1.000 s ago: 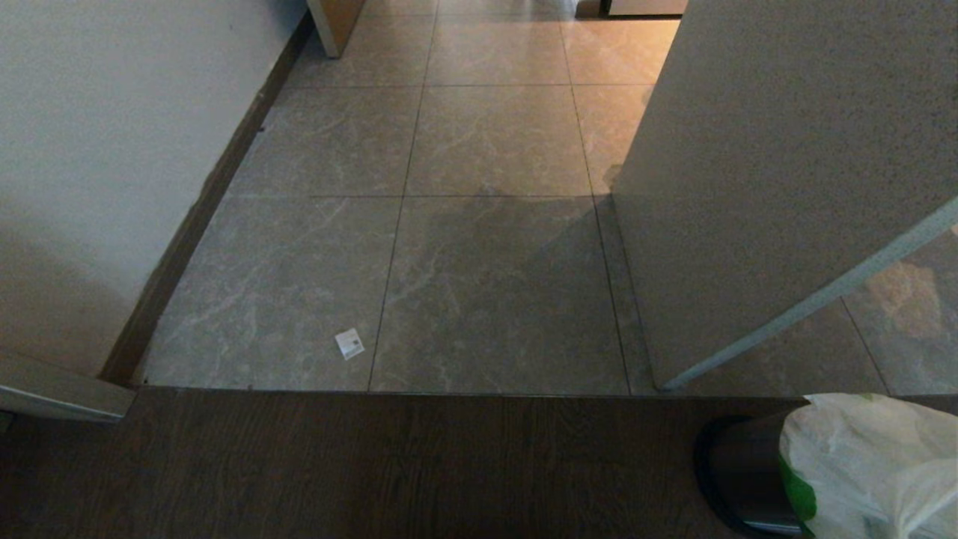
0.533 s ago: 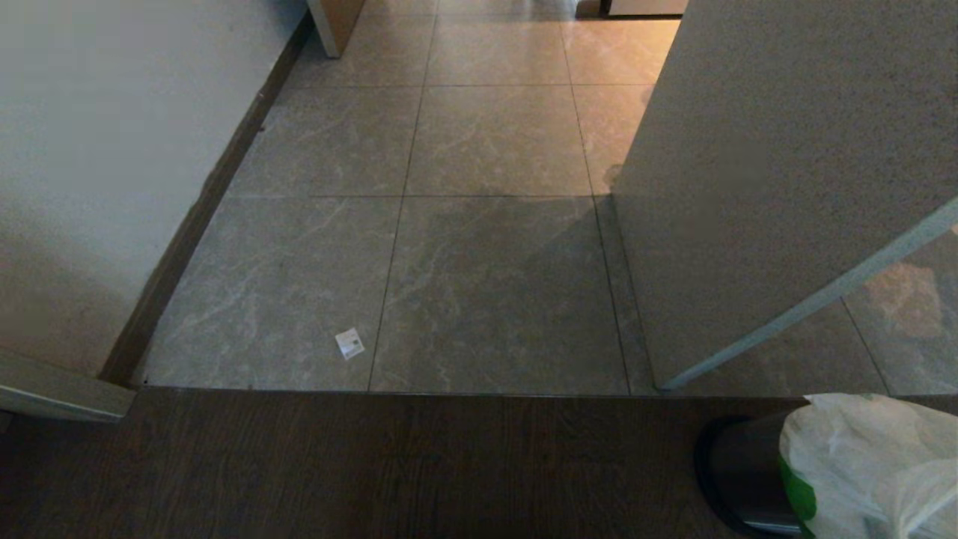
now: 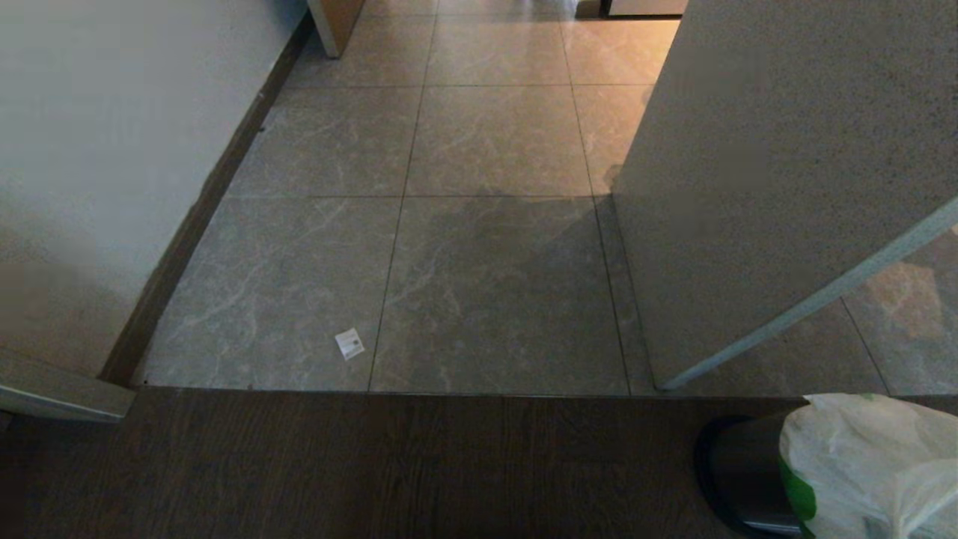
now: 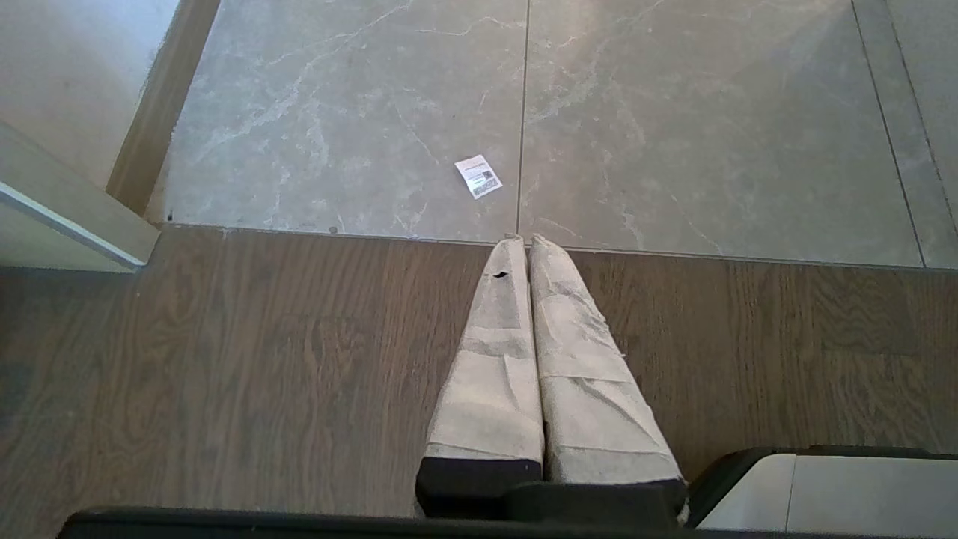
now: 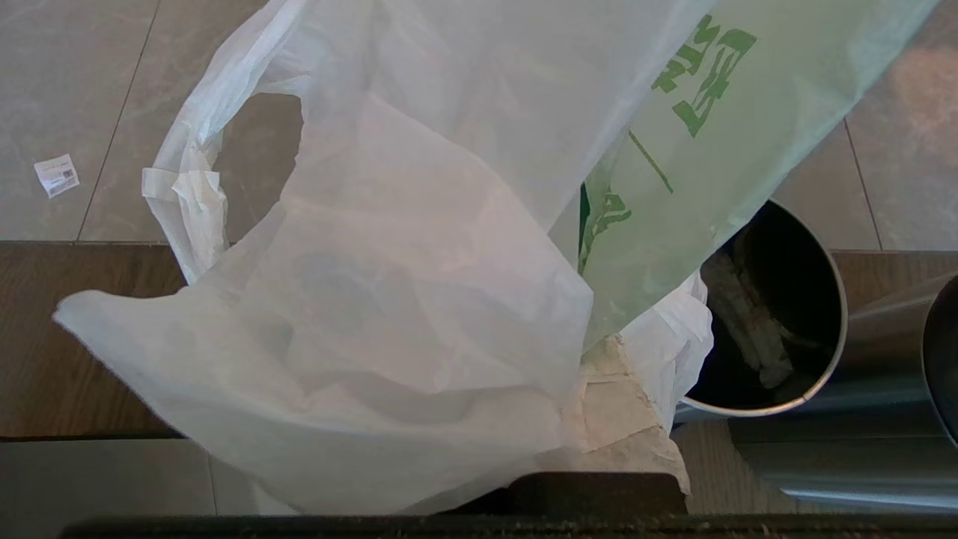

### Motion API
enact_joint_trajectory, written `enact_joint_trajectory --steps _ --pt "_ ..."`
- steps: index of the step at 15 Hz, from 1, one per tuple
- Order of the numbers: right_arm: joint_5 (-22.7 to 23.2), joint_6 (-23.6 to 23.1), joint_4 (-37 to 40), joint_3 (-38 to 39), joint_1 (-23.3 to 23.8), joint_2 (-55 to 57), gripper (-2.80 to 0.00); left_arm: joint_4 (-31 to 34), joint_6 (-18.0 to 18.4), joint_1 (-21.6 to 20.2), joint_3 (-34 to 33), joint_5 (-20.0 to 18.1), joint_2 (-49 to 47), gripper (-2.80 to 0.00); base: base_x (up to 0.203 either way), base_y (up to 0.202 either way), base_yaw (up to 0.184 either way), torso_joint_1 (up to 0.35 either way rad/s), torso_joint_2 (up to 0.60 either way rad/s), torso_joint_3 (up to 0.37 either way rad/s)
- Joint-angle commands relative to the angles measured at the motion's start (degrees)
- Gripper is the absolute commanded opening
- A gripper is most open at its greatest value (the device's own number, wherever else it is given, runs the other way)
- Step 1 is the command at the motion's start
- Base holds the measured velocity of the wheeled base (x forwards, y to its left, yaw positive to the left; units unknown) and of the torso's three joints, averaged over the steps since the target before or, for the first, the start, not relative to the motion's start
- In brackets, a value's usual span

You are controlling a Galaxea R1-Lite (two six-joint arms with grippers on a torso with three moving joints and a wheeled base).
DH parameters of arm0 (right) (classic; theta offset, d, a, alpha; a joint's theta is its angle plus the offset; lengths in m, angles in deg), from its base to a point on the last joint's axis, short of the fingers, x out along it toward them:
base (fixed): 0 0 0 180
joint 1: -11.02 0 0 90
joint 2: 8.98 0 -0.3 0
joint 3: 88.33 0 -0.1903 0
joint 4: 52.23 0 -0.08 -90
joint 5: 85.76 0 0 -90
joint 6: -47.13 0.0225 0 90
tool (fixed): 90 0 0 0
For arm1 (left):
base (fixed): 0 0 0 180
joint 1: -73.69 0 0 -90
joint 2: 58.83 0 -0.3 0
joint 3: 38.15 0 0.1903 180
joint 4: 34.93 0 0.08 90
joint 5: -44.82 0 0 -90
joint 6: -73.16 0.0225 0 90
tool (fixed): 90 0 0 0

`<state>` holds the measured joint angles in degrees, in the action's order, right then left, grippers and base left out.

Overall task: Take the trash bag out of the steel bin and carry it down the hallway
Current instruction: Put the trash bag at the door

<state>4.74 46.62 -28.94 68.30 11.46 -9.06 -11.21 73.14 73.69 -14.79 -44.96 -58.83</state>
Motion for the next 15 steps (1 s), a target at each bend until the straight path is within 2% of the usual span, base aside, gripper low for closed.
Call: enact_joint_trajectory --steps 1,6,15 --pt "-0.01 -0.02 -0.01 0.00 0.00 0.07 -2.80 0.00 -0.06 0.00 0.00 -0.04 0.00 -2.80 0.000 0.000 0.000 0.000 0.00 0.000" --pt "-0.01 -0.02 -0.01 0.00 0.00 0.07 -2.80 0.00 -0.15 0.00 0.00 -0.02 0.00 -2.80 0.000 0.000 0.000 0.000 0.00 0.030" --pt "0.03 -0.02 -0.01 0.00 0.00 0.07 -2.80 0.00 -0.47 0.00 -0.07 0.04 0.00 -2.80 0.000 0.000 0.000 0.002 0.00 0.202"
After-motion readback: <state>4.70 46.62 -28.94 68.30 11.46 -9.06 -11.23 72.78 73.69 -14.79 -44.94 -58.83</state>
